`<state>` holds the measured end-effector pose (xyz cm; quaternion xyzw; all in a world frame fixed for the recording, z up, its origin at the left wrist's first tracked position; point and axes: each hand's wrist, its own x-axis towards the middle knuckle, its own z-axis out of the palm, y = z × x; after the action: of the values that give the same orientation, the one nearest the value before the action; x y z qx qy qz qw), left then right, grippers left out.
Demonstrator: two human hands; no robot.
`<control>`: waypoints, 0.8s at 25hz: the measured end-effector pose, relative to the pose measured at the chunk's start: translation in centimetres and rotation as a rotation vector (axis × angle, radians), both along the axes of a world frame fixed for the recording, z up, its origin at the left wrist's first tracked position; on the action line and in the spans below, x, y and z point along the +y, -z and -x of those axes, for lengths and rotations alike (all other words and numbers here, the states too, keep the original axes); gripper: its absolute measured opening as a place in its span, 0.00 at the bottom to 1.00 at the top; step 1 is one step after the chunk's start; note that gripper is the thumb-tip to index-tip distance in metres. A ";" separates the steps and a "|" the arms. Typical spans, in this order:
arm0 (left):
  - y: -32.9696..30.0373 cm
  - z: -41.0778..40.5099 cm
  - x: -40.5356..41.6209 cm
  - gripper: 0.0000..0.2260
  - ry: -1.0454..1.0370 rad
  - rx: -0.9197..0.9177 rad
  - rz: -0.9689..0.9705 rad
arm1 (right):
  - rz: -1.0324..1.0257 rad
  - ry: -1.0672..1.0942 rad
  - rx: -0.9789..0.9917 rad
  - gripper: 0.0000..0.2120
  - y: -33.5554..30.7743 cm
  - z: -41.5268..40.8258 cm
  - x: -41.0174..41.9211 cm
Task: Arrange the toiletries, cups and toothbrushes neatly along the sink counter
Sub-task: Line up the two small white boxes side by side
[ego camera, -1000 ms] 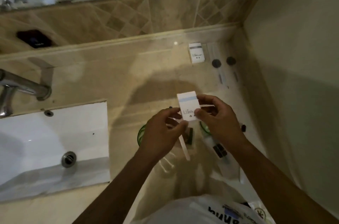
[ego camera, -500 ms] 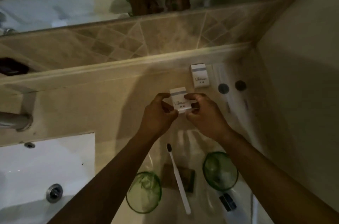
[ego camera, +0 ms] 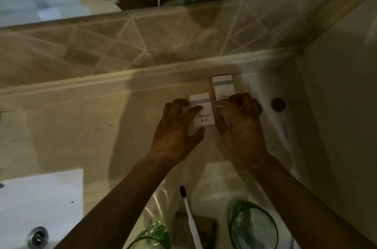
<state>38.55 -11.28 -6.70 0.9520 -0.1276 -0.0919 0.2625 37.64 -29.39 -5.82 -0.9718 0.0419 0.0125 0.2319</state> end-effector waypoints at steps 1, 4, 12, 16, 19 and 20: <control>0.4 -0.1 0.1 0.26 0.058 -0.076 -0.020 | -0.028 0.030 -0.022 0.16 -0.1 -0.5 -0.4; 1.5 -0.8 0.1 0.23 0.121 -0.140 -0.038 | -0.052 0.065 -0.008 0.17 -0.1 -1.6 -0.9; 1.8 -3.2 -1.0 0.20 0.110 -0.139 -0.045 | -0.084 0.098 0.141 0.14 -0.1 -3.0 -0.6; 2.2 -4.1 -1.3 0.21 0.126 -0.160 -0.036 | -0.081 0.104 0.178 0.15 -0.3 -3.1 -0.6; 2.3 -4.2 -1.5 0.20 0.114 -0.170 -0.016 | -0.122 0.102 0.161 0.15 -0.4 -3.2 -0.7; 2.5 -4.1 -1.5 0.20 0.110 -0.176 -0.012 | -0.136 0.104 0.151 0.15 -0.4 -3.1 -0.6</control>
<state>42.70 -12.77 -9.19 0.9495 -0.2018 -0.0233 0.2392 40.78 -30.03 -5.43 -0.9465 0.1087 0.0765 0.2940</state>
